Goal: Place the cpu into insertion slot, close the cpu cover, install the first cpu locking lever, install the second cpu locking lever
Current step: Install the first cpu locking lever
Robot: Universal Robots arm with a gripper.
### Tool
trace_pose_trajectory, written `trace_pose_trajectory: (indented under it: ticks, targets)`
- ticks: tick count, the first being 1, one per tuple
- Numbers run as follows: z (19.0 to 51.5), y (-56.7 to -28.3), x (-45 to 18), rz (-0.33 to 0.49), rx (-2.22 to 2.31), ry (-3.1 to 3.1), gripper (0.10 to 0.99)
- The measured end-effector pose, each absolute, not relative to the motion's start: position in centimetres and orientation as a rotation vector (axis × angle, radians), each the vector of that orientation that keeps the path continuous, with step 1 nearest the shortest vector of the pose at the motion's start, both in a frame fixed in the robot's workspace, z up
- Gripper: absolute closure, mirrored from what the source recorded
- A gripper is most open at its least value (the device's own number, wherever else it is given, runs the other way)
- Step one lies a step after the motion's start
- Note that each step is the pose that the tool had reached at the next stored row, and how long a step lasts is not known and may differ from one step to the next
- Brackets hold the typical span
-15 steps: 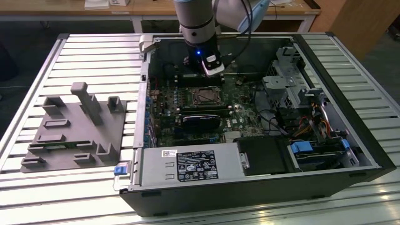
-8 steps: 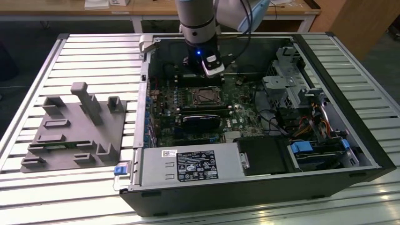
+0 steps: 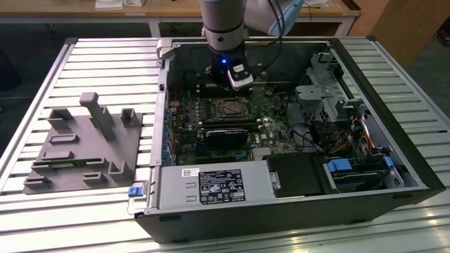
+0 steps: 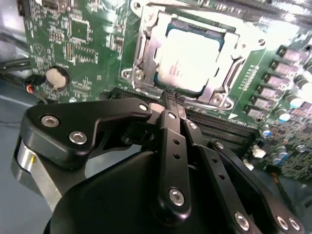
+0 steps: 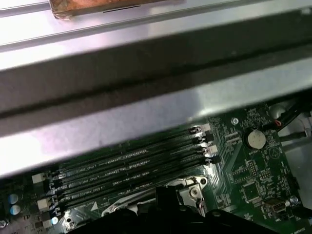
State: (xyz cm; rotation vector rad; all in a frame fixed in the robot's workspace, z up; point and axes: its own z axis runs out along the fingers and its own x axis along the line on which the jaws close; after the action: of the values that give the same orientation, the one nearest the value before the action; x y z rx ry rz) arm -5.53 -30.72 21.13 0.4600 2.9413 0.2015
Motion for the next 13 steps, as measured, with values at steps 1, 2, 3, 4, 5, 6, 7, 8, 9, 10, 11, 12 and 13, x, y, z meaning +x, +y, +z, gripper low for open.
trace_pose_trajectory:
  ticks: [1, 2, 3, 4, 5, 6, 7, 8, 9, 10, 11, 12, 13]
  targets:
    - [21.1, -30.9, -5.5, 0.201, 0.462, 2.942, 0.98]
    - [21.1, -31.0, -5.5, 0.201, 0.464, 2.942, 0.98]
    - [21.1, -31.2, -5.5, 0.201, 0.466, 2.943, 0.98]
    - [21.1, -31.4, -5.5, 0.2, 0.468, 2.943, 0.98]
    - [21.0, -31.5, -5.5, 0.2, 0.47, 2.944, 0.98]
    - [21.0, -31.6, -5.5, 0.199, 0.473, 2.946, 0.98]
    - [20.9, -31.8, -5.5, 0.199, 0.476, 2.949, 0.98]
    - [20.9, -31.9, -5.5, 0.198, 0.478, 2.952, 0.98]
    - [20.8, -32.0, -5.5, 0.197, 0.481, 2.955, 0.98]
    - [20.8, -32.2, -5.5, 0.196, 0.484, 2.958, 0.98]
    - [20.8, -32.3, -5.5, 0.196, 0.486, 2.96, 0.98]
    - [20.7, -32.4, -5.5, 0.195, 0.489, 2.963, 0.98]
    - [20.7, -32.5, -5.5, 0.194, 0.492, 2.967, 0.98]
